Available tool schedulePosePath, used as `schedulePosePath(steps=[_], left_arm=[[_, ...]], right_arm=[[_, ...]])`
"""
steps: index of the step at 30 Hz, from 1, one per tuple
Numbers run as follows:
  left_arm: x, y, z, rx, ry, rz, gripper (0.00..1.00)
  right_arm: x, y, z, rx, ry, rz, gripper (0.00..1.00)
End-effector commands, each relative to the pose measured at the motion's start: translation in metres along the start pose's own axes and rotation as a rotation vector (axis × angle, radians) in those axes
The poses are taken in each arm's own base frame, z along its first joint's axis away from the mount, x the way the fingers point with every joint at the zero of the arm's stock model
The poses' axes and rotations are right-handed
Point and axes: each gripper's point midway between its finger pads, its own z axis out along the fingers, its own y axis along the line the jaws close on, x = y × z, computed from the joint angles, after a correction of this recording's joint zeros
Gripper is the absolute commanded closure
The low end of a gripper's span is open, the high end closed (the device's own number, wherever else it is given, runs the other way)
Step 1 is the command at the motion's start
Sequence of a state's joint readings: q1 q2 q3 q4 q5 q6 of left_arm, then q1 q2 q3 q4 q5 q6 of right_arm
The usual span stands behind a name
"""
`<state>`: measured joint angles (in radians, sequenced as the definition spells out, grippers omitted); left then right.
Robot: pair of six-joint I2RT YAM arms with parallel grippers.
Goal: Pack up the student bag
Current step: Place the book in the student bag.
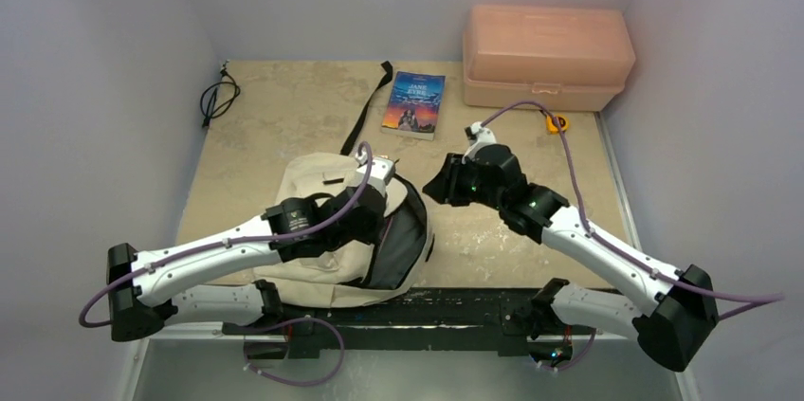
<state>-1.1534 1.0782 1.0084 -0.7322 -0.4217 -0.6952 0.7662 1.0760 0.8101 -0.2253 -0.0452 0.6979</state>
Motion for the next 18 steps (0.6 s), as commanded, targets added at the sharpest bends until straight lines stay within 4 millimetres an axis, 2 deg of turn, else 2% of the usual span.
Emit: schedulePosePath(steps=[1,6,9,12,14,18], left_arm=[[0.014,-0.028,0.012,0.103,0.084,0.017,0.95],[0.002,-0.055,0.009,0.212,0.098,0.065,0.59],[-0.019,-0.056,0.002,0.235,0.081,0.062,0.43],[-0.047,-0.052,-0.005,0.286,0.040,0.004,0.24],[-0.071,-0.043,-0.006,0.304,-0.013,-0.054,0.18],[-0.121,-0.015,0.000,0.216,-0.111,-0.121,0.17]], right_arm=[[-0.041,-0.032,0.002,0.056,-0.101,-0.014,0.60],[-0.089,-0.060,0.036,0.081,-0.162,0.029,0.52],[-0.110,-0.068,0.063,0.062,-0.183,0.070,0.45],[-0.118,-0.079,0.094,0.042,-0.163,0.127,0.42],[-0.120,-0.092,0.118,0.049,-0.149,0.159,0.41],[-0.133,-0.111,0.145,0.040,-0.164,0.233,0.40]])
